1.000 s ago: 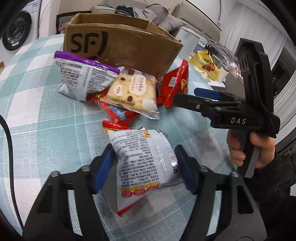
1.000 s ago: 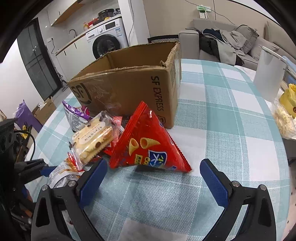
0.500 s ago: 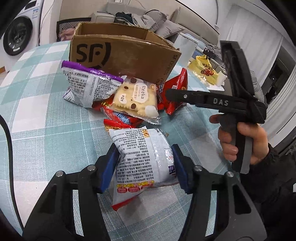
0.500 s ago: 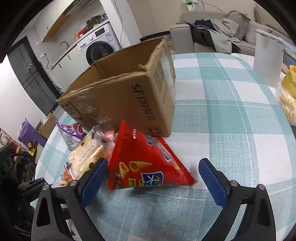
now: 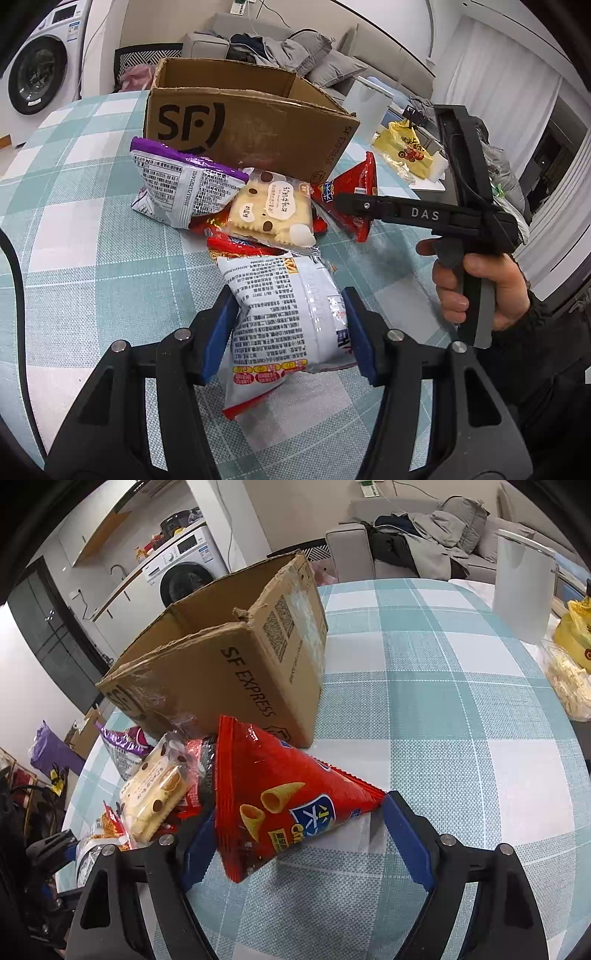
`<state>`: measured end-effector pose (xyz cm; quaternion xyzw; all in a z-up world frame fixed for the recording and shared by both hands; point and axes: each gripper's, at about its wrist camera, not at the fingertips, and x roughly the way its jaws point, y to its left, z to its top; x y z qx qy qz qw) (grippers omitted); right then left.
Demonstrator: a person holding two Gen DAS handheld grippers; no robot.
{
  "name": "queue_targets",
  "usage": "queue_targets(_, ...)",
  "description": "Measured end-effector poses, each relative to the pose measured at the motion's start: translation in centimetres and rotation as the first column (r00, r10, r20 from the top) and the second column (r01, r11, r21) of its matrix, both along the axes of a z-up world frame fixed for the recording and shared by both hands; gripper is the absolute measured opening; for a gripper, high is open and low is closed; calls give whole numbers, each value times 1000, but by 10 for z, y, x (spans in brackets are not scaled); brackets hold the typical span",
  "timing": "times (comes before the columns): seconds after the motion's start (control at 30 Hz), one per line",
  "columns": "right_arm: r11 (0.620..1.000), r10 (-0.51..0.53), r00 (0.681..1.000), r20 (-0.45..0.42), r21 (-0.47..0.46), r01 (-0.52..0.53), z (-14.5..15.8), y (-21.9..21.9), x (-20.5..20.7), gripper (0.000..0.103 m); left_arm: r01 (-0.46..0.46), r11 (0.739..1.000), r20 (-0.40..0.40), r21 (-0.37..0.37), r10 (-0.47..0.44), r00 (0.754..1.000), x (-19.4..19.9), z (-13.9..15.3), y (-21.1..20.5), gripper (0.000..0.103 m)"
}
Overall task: Organize snacks
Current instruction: 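Grasp the red triangular chip bag with the right tool, then lift both held bags and carry them over the cardboard box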
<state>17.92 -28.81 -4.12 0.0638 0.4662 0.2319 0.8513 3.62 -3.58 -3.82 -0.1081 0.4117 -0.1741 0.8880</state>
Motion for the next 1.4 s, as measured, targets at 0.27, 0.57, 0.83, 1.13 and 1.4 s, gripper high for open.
queue_targets(0.27,999,-31,999,12,8,31,-1,0,3,79,-14,1000,3,0,14,1000,-1,1,4,54)
queue_targets(0.57,999,-3,999,38,35,2,6,-3,-5,49,-33,999,18,3,33,999,-5,5,7,54)
queue_targets(0.83,998,5,998,59,59,-8,13,-10,-14,41,-47,999,44,-6,47,998,-9,14,13,54)
queue_targets(1.13,995,27,996,89,97,-36,23,-18,-33,41,-55,998,63,-7,55,996,-11,19,16,54)
queue_targets(1.4,990,44,992,121,130,-60,34,-21,-44,41,-82,997,93,-3,82,992,-12,27,22,54)
